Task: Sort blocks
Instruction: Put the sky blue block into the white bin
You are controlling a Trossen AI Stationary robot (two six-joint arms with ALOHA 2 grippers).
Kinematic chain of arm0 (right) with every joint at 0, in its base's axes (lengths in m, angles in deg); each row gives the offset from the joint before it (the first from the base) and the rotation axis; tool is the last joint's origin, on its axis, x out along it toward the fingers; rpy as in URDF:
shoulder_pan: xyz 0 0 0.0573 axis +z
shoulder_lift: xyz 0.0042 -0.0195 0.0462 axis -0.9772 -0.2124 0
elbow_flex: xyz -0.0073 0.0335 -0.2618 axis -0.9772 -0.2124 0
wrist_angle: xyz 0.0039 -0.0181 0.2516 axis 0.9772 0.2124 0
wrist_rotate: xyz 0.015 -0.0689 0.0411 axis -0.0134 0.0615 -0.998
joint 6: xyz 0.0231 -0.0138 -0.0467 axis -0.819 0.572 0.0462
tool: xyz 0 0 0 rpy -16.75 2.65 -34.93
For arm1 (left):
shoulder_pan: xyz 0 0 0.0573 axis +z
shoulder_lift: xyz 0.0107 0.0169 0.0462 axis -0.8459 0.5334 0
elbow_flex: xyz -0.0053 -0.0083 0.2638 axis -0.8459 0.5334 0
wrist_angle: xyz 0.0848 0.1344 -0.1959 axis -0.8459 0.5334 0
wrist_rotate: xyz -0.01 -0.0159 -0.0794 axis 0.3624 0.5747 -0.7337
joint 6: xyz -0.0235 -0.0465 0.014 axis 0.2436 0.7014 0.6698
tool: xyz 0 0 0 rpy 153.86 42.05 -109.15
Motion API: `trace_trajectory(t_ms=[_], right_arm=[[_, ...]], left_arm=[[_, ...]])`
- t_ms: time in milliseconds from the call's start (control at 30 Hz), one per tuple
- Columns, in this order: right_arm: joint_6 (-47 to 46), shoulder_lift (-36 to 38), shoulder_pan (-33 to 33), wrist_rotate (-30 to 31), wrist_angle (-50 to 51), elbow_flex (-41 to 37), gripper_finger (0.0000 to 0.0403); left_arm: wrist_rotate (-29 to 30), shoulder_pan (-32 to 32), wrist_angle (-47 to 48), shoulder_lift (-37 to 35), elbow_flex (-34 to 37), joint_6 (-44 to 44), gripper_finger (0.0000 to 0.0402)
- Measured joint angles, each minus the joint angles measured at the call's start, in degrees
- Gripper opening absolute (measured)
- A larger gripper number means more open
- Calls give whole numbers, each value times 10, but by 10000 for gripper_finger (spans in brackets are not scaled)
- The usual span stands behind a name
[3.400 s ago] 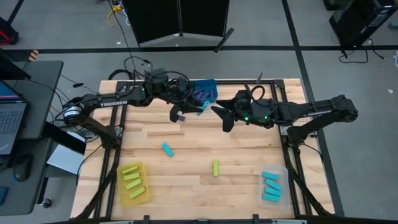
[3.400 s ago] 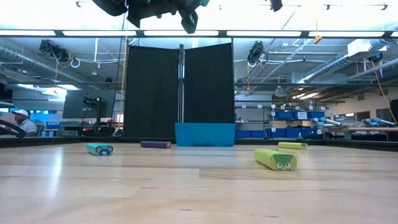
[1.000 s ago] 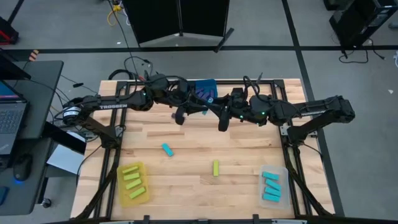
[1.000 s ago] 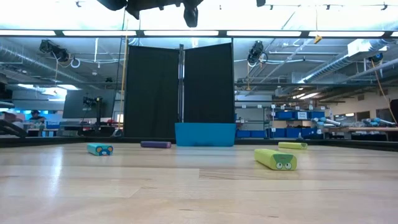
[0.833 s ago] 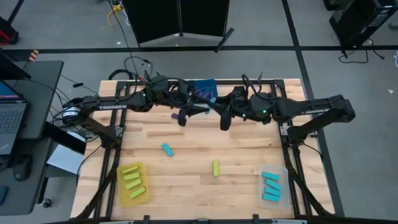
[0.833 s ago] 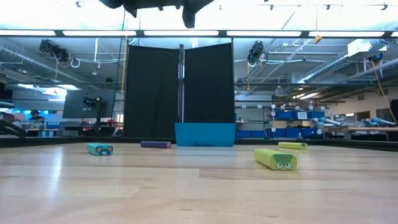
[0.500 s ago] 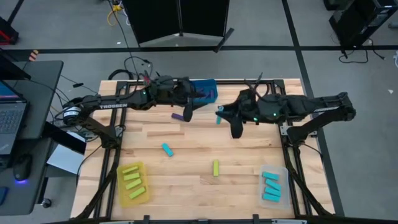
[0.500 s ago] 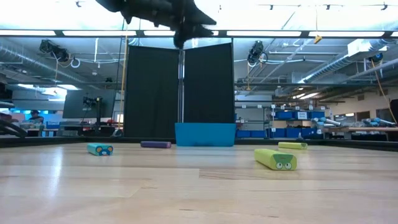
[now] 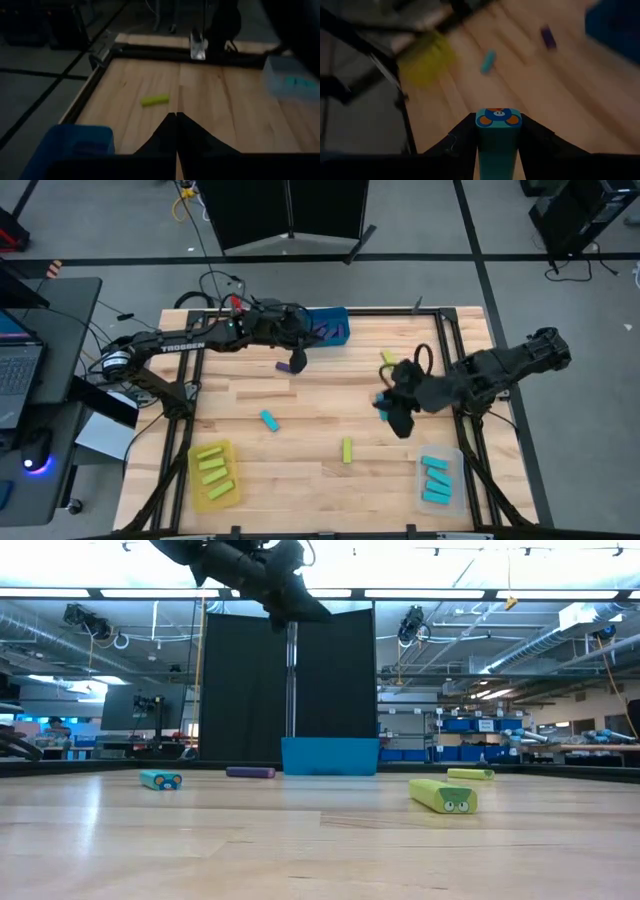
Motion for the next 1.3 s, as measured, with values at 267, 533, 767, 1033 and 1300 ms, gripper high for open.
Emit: trace_trajectory(t_ms=[267,533,767,1033,1300], right_arm=[[-130,0,99,-60,167,-3,120],[-222,-2,187,-158,140,-118,120],[-281,-2,241,-189,44,-239,120],[-297,-2,263,-207,-60,-363,120],[-306,-2,263,-234,-115,-429,120]], left_arm=[[25,0,85,0,0,-33,4],[26,0,104,0,0,-34,2],[26,0,103,0,0,-34,1],[26,0,114,0,0,-33,1],[35,0,136,0,0,-34,1]])
